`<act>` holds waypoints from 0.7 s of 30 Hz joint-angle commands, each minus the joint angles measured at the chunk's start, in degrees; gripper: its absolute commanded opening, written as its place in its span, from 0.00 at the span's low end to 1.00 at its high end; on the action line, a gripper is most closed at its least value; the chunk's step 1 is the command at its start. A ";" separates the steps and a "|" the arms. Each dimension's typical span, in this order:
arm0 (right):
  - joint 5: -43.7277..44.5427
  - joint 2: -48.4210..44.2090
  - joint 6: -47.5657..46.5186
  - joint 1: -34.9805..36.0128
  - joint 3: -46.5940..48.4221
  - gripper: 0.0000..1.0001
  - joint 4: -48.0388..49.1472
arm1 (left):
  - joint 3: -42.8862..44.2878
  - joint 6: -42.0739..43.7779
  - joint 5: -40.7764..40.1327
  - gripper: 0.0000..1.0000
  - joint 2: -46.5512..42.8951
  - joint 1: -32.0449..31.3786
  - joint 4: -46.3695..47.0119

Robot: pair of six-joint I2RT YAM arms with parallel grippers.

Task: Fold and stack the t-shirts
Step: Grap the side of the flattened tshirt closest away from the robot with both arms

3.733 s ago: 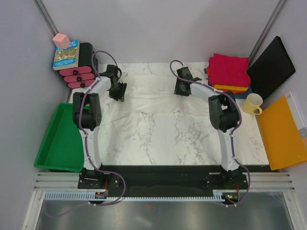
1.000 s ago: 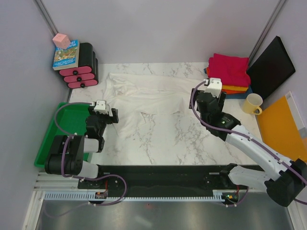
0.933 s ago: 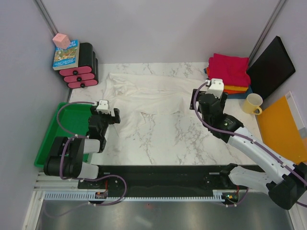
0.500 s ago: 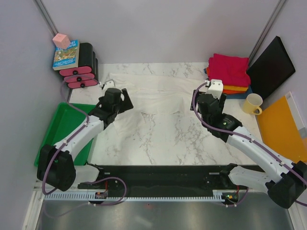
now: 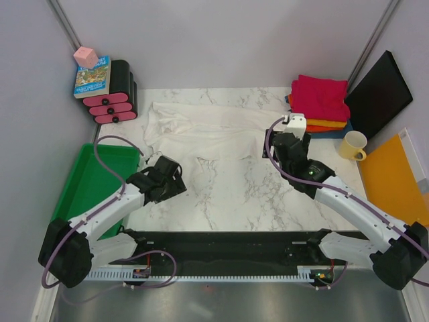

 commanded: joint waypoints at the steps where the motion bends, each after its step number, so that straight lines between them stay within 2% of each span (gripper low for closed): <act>1: -1.86 -0.27 0.87 0.16 -0.59 0.92 1.29 | 0.67 -2.97 -5.47 0.78 5.81 2.03 -1.65; 4: -1.87 -0.97 0.69 0.16 -0.85 0.92 1.21 | 2.60 -0.51 -5.82 0.78 11.00 4.93 -0.51; 13: -1.78 -2.03 0.87 0.16 -1.73 0.92 0.59 | 6.03 6.08 -4.95 0.77 16.56 8.36 6.34; 21: -1.25 -1.41 1.31 0.25 -1.91 0.92 0.15 | 5.17 5.47 -2.31 0.68 19.90 9.24 7.75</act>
